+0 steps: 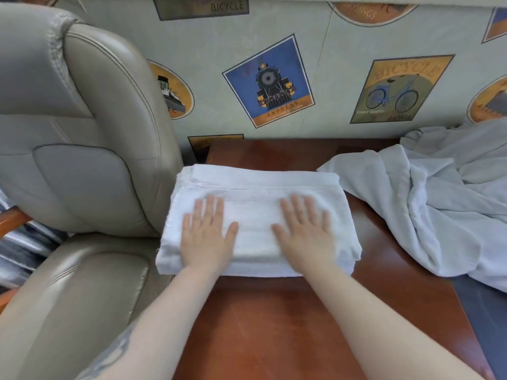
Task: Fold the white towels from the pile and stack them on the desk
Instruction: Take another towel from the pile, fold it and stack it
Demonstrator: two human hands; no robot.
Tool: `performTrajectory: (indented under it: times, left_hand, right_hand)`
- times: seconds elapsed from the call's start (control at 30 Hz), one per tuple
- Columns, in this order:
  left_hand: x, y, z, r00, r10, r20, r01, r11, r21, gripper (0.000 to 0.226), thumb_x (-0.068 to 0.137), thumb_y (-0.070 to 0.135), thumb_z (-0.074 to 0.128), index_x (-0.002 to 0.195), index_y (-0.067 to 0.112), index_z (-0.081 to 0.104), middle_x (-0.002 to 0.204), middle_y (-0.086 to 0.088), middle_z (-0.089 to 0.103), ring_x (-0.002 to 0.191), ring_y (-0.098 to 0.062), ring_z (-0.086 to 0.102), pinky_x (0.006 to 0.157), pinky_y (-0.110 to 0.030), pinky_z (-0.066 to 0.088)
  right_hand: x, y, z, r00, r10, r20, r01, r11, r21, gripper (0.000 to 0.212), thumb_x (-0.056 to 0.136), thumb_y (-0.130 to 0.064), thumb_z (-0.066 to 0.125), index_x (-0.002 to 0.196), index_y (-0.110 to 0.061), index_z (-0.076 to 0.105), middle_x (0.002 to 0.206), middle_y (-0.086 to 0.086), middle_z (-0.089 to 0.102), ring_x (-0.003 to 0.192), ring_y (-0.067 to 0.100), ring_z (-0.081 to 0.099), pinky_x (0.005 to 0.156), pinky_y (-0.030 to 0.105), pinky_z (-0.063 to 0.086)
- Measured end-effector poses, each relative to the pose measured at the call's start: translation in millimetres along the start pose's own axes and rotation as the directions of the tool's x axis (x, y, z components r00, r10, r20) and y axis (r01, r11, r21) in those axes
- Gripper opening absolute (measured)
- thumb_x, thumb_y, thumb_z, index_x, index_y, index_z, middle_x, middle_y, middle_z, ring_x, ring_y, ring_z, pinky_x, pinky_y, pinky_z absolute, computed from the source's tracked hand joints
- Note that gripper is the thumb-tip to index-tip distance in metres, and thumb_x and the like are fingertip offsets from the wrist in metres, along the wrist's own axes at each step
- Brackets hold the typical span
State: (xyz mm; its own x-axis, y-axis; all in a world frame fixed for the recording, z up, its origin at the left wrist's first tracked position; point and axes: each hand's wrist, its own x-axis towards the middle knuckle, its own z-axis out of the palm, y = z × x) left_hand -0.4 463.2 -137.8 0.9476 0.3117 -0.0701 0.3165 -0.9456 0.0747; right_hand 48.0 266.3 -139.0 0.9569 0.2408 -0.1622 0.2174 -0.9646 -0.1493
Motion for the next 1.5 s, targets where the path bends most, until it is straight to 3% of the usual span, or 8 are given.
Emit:
performTrajectory:
  times: [0.13, 0.3, 0.57, 0.87, 1.13, 1.3, 1.4, 1.5]
  left_hand:
    - [30.6, -18.5, -11.7, 0.988, -0.13, -0.084, 0.133, 0.991, 0.03, 0.067, 0.101, 0.05, 0.017, 0.156, 0.016, -0.001, 0.164, -0.001, -0.007, 0.15, -0.022, -0.01, 0.12, -0.044, -0.005]
    - [19.8, 60.9, 0.9, 0.994, 0.088, -0.064, -0.091, 0.994, -0.052, 0.059, 0.103, 0.035, 0.019, 0.156, 0.021, -0.005, 0.163, 0.003, -0.011, 0.15, -0.017, -0.013, 0.121, -0.042, -0.007]
    - [12.2, 76.9, -5.4, 0.997, -0.056, 0.045, 0.061, 0.99, -0.127, 0.061, 0.103, 0.041, 0.019, 0.157, 0.02, -0.003, 0.164, 0.0, -0.011, 0.15, -0.022, -0.012, 0.121, -0.042, -0.005]
    - [-66.9, 320.4, 5.5, 0.93, 0.362, 0.067, -0.323, 0.89, -0.323, 0.067, 0.102, 0.037, 0.035, 0.156, 0.02, 0.0, 0.164, 0.002, -0.009, 0.15, -0.017, -0.012, 0.122, -0.037, -0.004]
    - [-90.2, 463.1, 18.6, 0.949, 0.286, 0.136, -0.189, 0.856, -0.481, 0.064, 0.101, 0.033, 0.041, 0.156, 0.018, 0.012, 0.164, 0.003, 0.003, 0.151, -0.016, -0.003, 0.121, -0.035, 0.003]
    - [-119.1, 496.5, 40.7, 0.957, 0.23, 0.179, -0.093, 0.822, -0.562, 0.062, 0.1, 0.033, 0.042, 0.156, 0.021, 0.016, 0.163, 0.004, 0.011, 0.15, -0.017, 0.003, 0.122, -0.036, 0.005]
    - [-126.6, 485.2, 52.9, 0.963, 0.09, 0.253, 0.083, 0.798, -0.598, 0.062, 0.098, 0.03, 0.049, 0.154, 0.021, 0.023, 0.161, 0.002, 0.02, 0.148, -0.019, 0.016, 0.119, -0.037, 0.018]
    - [-121.8, 479.7, 59.5, 0.949, -0.012, 0.316, 0.23, 0.713, -0.663, 0.062, 0.095, 0.014, 0.049, 0.153, 0.022, 0.026, 0.159, 0.005, 0.026, 0.143, -0.02, 0.031, 0.113, -0.036, 0.032]
  right_hand:
    - [21.0, 32.8, -17.0, 0.95, 0.283, -0.128, -0.283, 0.959, 0.022, 0.068, 0.1, -0.052, 0.019, 0.157, -0.023, -0.003, 0.164, 0.002, -0.011, 0.15, 0.024, -0.014, 0.119, 0.046, -0.011]
    - [25.6, -40.2, 0.6, 0.986, -0.14, -0.089, 0.139, 0.99, -0.017, 0.058, 0.104, -0.044, 0.017, 0.156, -0.029, -0.004, 0.164, -0.004, -0.014, 0.15, 0.02, -0.015, 0.117, 0.043, -0.014]
    - [-4.1, 117.2, -22.0, 0.942, 0.334, 0.039, -0.336, 0.936, 0.101, 0.062, 0.101, -0.055, 0.017, 0.157, -0.03, 0.005, 0.165, 0.001, 0.001, 0.151, 0.021, -0.003, 0.121, 0.046, 0.001]
    - [-60.3, 266.6, -48.2, 0.916, 0.399, 0.044, -0.402, 0.911, 0.098, 0.06, 0.103, -0.039, 0.028, 0.157, -0.028, 0.006, 0.165, 0.004, -0.005, 0.151, 0.022, -0.007, 0.121, 0.046, 0.002]
    - [-24.3, 435.3, -113.0, 0.97, 0.225, -0.095, -0.237, 0.959, -0.155, 0.056, 0.092, -0.012, 0.043, 0.146, -0.025, 0.035, 0.164, 0.01, -0.007, 0.15, 0.029, -0.013, 0.121, 0.049, -0.001]
    - [6.9, 473.0, -120.4, 0.988, 0.024, -0.15, -0.073, 0.94, -0.332, 0.063, 0.084, -0.006, 0.057, 0.142, -0.021, 0.035, 0.143, 0.007, 0.037, 0.134, 0.029, 0.032, 0.104, 0.038, 0.031]
    - [9.5, 459.1, -111.6, 0.979, -0.001, -0.205, -0.046, 0.973, -0.224, 0.031, 0.09, -0.02, 0.058, 0.12, -0.019, 0.051, 0.123, 0.005, 0.05, 0.116, 0.028, 0.043, 0.091, 0.036, 0.033]
    - [-4.6, 419.3, -74.9, 0.996, -0.043, -0.073, 0.054, 0.988, 0.147, 0.045, 0.091, -0.054, 0.054, 0.118, -0.018, 0.056, 0.118, 0.002, 0.051, 0.113, 0.024, 0.045, 0.091, 0.035, 0.035]
